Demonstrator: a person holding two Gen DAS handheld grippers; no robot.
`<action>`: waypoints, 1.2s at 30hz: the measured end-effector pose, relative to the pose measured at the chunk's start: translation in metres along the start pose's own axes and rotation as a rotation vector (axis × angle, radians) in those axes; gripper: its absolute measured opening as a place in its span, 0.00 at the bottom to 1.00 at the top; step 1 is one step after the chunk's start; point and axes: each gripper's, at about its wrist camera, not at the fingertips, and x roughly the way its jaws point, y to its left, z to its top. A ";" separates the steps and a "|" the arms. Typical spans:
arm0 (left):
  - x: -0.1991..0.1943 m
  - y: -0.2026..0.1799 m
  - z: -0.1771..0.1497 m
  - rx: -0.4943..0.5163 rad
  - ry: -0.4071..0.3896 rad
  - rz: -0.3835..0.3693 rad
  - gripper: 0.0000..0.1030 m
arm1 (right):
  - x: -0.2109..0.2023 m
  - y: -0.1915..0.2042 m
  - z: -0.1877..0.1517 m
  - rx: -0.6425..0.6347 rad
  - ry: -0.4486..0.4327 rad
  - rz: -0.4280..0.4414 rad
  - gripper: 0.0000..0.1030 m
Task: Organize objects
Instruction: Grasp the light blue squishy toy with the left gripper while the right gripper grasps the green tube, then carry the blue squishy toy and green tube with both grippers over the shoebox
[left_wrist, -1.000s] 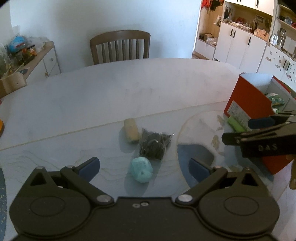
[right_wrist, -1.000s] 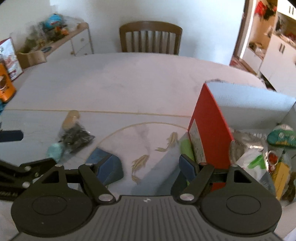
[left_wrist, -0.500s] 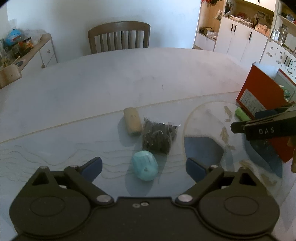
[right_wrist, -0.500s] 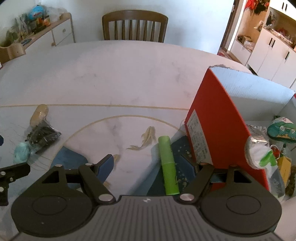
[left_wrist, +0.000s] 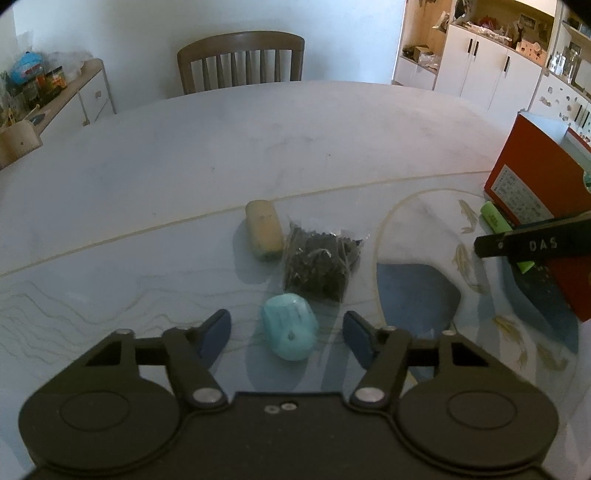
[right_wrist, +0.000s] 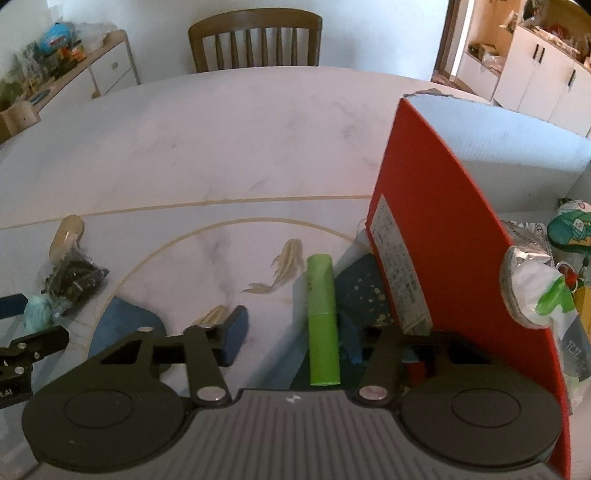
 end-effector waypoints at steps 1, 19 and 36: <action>-0.001 0.000 0.001 0.000 0.000 -0.001 0.56 | -0.001 -0.001 0.001 0.003 -0.002 -0.002 0.39; -0.017 -0.006 -0.001 -0.004 0.011 0.015 0.29 | -0.022 -0.011 -0.010 0.012 0.003 0.024 0.15; -0.080 -0.048 0.019 -0.041 -0.043 -0.087 0.29 | -0.120 -0.022 -0.016 -0.012 -0.057 0.152 0.15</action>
